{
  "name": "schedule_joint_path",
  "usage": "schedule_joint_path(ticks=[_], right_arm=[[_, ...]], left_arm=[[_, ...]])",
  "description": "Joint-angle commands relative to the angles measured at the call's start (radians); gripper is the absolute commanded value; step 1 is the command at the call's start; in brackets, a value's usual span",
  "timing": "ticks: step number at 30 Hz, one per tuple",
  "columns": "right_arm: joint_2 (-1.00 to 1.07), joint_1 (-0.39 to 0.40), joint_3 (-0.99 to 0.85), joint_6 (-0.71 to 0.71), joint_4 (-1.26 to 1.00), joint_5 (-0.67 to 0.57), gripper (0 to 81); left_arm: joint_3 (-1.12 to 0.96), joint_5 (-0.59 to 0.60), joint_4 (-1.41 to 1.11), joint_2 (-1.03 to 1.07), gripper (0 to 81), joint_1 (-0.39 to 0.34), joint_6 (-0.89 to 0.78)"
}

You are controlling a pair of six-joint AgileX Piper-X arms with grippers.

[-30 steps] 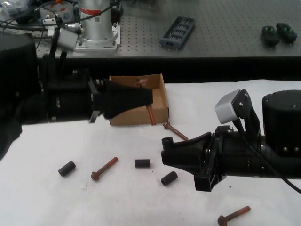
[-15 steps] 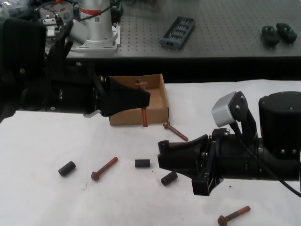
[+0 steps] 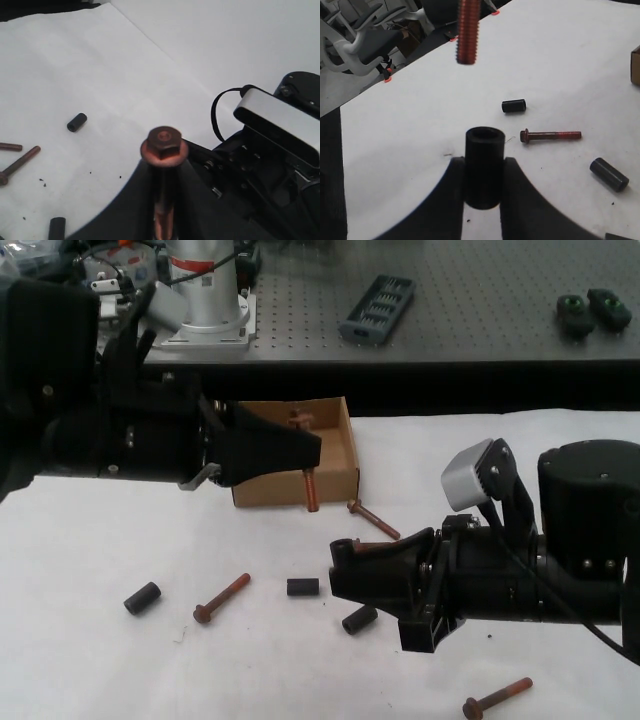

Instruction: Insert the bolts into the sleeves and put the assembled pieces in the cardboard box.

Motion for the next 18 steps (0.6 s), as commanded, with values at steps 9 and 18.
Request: schedule_joint_path(ticks=[9,18], right_arm=[[-0.001,0.011,-0.012,0.015,-0.046,-0.014,4.4],[-0.001,0.019,-0.012,0.022,-0.054,-0.014,4.4]], left_arm=[[-0.014,0.012,-0.091,0.001,0.6,0.001,-0.118],[-0.012,0.034,-0.097,0.001,0.6,-0.015,-0.118]])
